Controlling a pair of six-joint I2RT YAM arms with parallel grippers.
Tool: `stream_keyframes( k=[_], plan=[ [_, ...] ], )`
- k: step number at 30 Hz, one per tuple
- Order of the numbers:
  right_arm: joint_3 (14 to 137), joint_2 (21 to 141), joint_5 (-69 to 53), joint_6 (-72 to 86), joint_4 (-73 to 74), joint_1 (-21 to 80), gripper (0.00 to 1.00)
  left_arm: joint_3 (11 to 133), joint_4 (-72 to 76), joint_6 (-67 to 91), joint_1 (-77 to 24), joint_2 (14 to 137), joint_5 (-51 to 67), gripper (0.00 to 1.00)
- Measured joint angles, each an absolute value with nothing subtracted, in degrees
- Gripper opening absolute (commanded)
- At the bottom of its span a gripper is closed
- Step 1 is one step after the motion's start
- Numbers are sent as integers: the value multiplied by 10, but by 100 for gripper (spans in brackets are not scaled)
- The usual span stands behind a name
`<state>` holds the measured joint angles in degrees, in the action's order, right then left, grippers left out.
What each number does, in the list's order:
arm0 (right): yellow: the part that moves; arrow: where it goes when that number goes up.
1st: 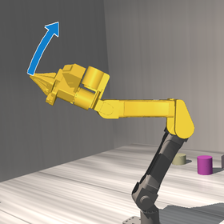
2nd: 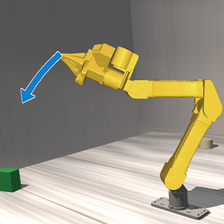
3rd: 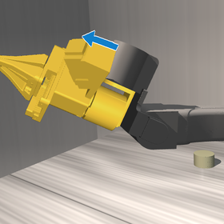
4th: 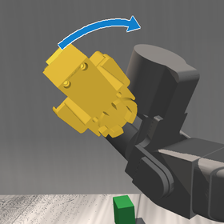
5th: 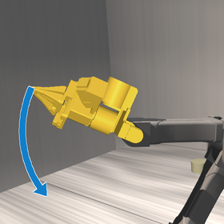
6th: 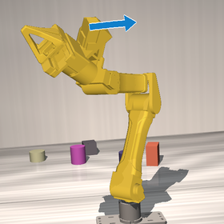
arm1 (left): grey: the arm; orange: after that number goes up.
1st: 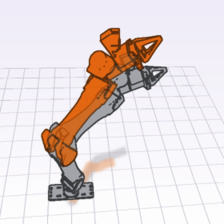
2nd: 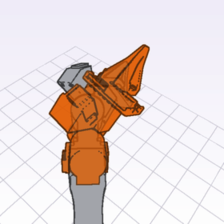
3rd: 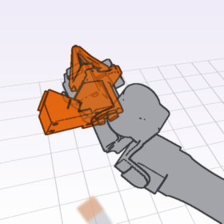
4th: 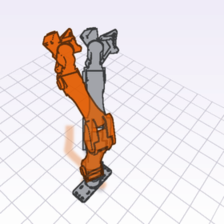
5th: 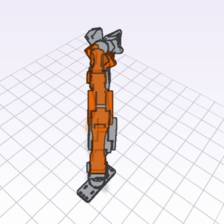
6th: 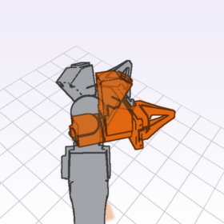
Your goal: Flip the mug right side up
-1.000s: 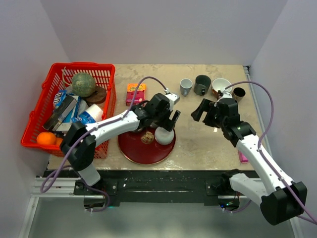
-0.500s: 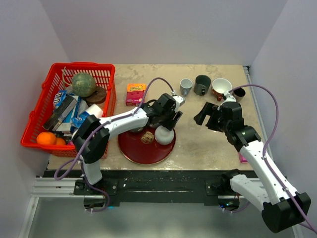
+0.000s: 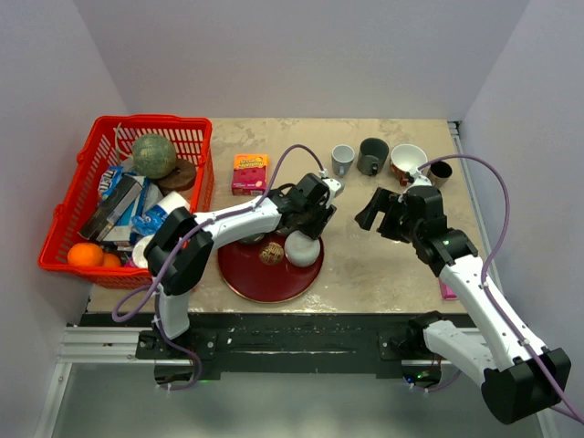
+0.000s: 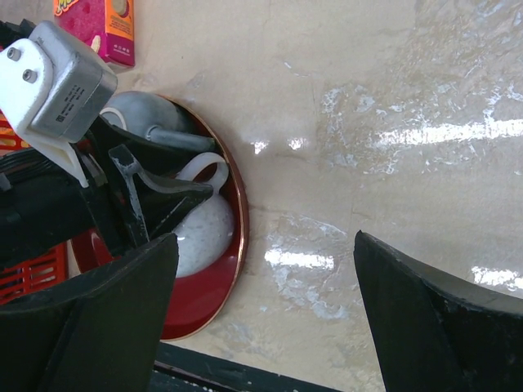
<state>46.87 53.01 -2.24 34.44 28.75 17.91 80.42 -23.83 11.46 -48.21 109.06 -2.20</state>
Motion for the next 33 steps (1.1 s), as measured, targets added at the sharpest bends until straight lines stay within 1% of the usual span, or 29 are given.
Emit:
stream_keyframes(
  k=[3, 6, 7, 9, 10, 11, 12, 17, 22, 33],
  plan=[
    [468, 530, -22, 345, 287, 179, 91, 806, -239, 116, -483, 1094, -22, 47],
    [466, 530, -22, 345, 287, 179, 91, 808, -240, 121, -484, 1099, -20, 38],
    [466, 530, -22, 345, 287, 179, 91, 809, -241, 122, -484, 1100, -19, 31],
    [466, 530, -22, 345, 287, 179, 91, 809, -244, 125, -484, 1102, -20, 22],
    [466, 530, -22, 345, 287, 179, 91, 809, -246, 126, -484, 1103, -20, 15],
    [466, 530, -22, 345, 287, 179, 91, 809, -249, 125, -484, 1103, -19, 10],
    [465, 530, -22, 345, 287, 179, 91, 809, -250, 126, -484, 1103, -22, 0],
    [458, 527, -25, 346, 287, 179, 91, 806, -249, 128, -484, 1100, -22, 0],
    [444, 521, -43, 345, 280, 179, 92, 767, -248, 129, -484, 1068, -20, 0],
    [352, 491, -213, 354, 130, 180, 93, 679, -270, 135, -484, 949, 1, 0]
  ],
)
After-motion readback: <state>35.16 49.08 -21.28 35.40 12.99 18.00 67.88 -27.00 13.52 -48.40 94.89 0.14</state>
